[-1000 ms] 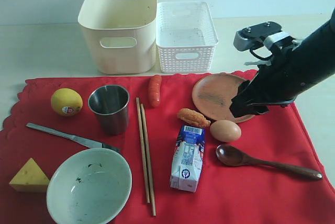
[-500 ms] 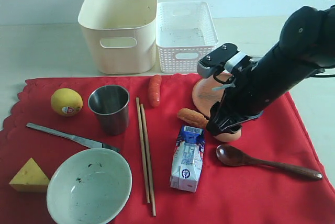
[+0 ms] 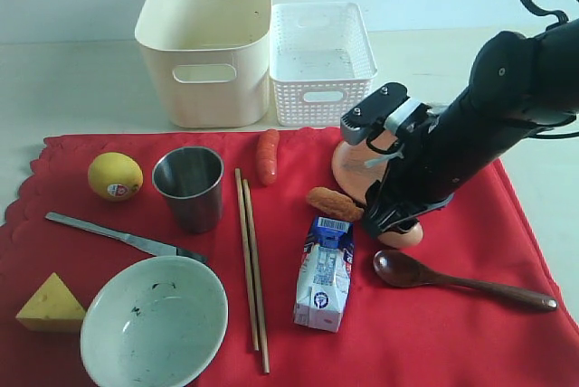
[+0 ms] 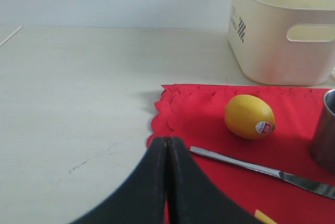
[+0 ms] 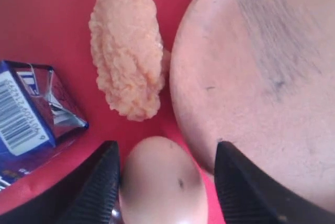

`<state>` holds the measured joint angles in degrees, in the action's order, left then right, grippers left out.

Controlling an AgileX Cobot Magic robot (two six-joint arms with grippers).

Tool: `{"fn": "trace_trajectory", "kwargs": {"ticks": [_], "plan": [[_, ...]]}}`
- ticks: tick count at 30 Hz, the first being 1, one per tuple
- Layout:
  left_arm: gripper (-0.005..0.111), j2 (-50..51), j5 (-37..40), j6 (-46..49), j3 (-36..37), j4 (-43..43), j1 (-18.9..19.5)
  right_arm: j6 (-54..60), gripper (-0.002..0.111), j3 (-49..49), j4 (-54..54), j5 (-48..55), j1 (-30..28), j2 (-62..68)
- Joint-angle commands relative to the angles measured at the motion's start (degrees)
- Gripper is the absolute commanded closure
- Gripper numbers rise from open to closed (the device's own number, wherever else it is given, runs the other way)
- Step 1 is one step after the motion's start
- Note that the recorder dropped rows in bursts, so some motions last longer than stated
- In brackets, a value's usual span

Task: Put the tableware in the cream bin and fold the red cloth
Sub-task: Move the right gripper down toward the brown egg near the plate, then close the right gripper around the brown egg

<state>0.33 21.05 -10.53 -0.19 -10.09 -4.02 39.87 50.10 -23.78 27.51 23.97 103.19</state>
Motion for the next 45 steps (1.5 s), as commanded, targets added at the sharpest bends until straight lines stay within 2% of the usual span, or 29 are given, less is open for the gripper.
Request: {"fn": "trace_trajectory", "kwargs": {"ticks": [1, 8, 11, 13, 16, 19, 23, 25, 26, 28, 30, 33, 34, 38, 45], "plan": [[0.107, -0.3, -0.3, -0.2, 0.2, 0.5, 0.1, 0.0, 0.055, 0.3, 0.5, 0.0, 0.0, 1.2], [0.107, -0.3, -0.3, -0.2, 0.2, 0.5, 0.1, -0.7, 0.055, 0.3, 0.5, 1.3, 0.0, 2.3], [0.107, -0.3, -0.3, -0.2, 0.2, 0.5, 0.1, -1.4, 0.059, 0.3, 0.5, 1.7, 0.0, 2.3], [0.107, -0.3, -0.3, -0.2, 0.2, 0.5, 0.1, -2.0, 0.068, 0.3, 0.5, 1.7, 0.0, 2.3], [0.107, -0.3, -0.3, -0.2, 0.2, 0.5, 0.1, -2.6, 0.090, 0.9, 0.5, 2.6, 0.0, 2.0], [0.107, -0.3, -0.3, -0.2, 0.2, 0.5, 0.1, -2.6, 0.106, 1.9, 0.5, 4.2, 0.0, 1.0], [0.107, -0.3, -0.3, -0.2, 0.2, 0.5, 0.1, -3.3, 0.108, 3.6, 0.5, 5.7, 0.0, -1.8], [0.107, -0.3, -0.3, -0.2, 0.2, 0.5, 0.1, -4.0, 0.101, 4.5, 0.6, 8.1, 0.0, -3.5], [0.107, -0.3, -0.3, -0.2, 0.2, 0.5, 0.1, -4.0, 0.089, 4.8, 0.9, 10.7, 0.0, -4.9], [0.107, -0.3, -0.3, -0.2, 0.2, 0.5, 0.1, -4.0, 0.077, 4.8, 2.2, 14.6, 0.0, -5.9], [0.107, -0.3, -0.3, -0.2, 0.2, 0.5, 0.1, -4.0, 0.061, 4.4, 5.7, 19.5, 0.0, -6.5], [0.107, -0.3, -0.3, -0.2, 0.2, 0.5, 0.1, -1.7, 0.047, 0.9, 9.6, 18.8, 0.0, -6.5], [0.107, -0.3, -0.3, -0.2, 0.2, 0.5, 0.1, 2.6, 0.044, -1.2, 9.5, 16.2, 0.0, -6.5], [0.107, -0.3, -0.3, -0.2, 0.2, 0.5, 0.1, 6.9, 0.044, -3.8, 9.3, 9.4, 0.0, -6.4], [0.107, -0.3, -0.3, -0.2, 0.2, 0.5, 0.1, 9.2, 0.044, -3.8, 9.1, 7.5, 0.0, -3.3]]}}
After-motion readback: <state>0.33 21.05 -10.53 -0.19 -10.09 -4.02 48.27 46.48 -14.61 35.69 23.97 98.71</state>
